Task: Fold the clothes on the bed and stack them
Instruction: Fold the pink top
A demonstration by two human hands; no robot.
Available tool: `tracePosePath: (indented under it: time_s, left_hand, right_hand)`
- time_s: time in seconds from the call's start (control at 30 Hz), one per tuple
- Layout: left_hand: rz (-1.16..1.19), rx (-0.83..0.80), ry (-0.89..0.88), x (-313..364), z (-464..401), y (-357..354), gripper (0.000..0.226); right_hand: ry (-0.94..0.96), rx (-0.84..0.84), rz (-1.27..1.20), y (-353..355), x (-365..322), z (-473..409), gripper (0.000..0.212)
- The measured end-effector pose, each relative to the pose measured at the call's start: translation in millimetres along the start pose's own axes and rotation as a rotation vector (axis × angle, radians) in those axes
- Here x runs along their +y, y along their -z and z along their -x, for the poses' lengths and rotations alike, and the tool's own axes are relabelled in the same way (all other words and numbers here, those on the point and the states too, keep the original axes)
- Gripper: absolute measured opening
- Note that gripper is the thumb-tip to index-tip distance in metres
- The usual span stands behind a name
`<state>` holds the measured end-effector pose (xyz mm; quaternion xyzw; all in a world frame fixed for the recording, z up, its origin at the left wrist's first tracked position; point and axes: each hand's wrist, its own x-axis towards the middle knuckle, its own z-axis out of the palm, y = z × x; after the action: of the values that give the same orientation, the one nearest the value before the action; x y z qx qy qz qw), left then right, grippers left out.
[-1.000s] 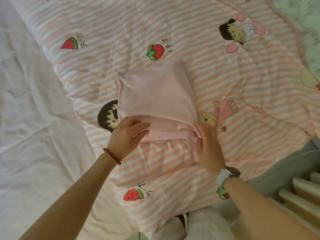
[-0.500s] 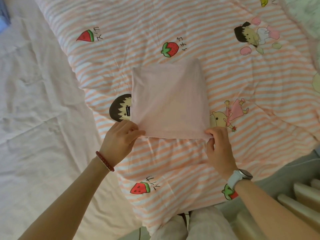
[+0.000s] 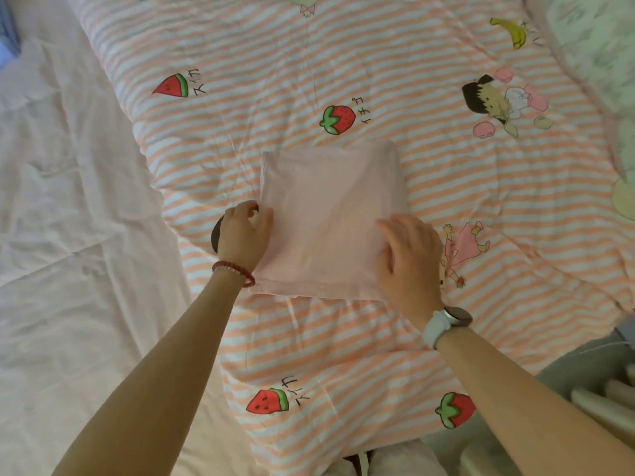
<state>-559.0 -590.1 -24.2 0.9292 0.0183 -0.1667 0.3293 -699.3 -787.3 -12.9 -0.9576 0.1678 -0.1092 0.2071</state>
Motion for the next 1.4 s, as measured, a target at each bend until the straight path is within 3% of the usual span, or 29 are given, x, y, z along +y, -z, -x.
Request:
tracePosePath:
  time_s: [0.13, 0.3, 0.37, 0.43, 0.6, 0.73, 0.87, 1.03, 1.17, 1.4]
  left_hand:
    - [0.171, 0.014, 0.151, 29, -41, -15, 0.043]
    - [0.252, 0.113, 0.251, 33, -64, -26, 0.019]
    - [0.295, 0.163, 0.262, 34, -64, -28, 0.017]
    - [0.292, 0.161, 0.283, 33, -61, -28, 0.018]
    - [0.217, -0.078, 0.297, 7, -46, -17, 0.071]
    - [0.228, -0.265, 0.237, 3, -28, -10, 0.047]
    - [0.428, -0.341, 0.256, 2, -13, -19, 0.058]
    - [0.618, -0.225, 0.270, 9, 1, -25, 0.038]
    - [0.627, -0.065, 0.192, 15, 31, -18, 0.024]
    - [0.602, 0.164, 0.230, -2, 168, 25, 0.022]
  right_hand:
    - [0.048, -0.234, 0.163, -16, -22, -47, 0.053]
    - [-0.036, -0.447, 0.198, -38, -8, -58, 0.057]
    - [-0.065, -0.456, 0.166, -41, 3, -56, 0.051]
    - [-0.102, -0.336, 0.055, -38, 10, -54, 0.051]
    - [-0.581, -0.179, -0.475, -15, 23, -43, 0.049]
    - [-0.755, -0.302, -0.621, -7, 24, -41, 0.040]
    - [-0.792, -0.373, -0.635, -14, 21, -45, 0.053]
    - [-0.817, -0.272, -0.844, -11, 14, -38, 0.048]
    - [-0.749, -0.227, -0.882, 11, 5, -22, 0.041]
    - [-0.618, -0.398, -0.899, 62, -24, 52, 0.026]
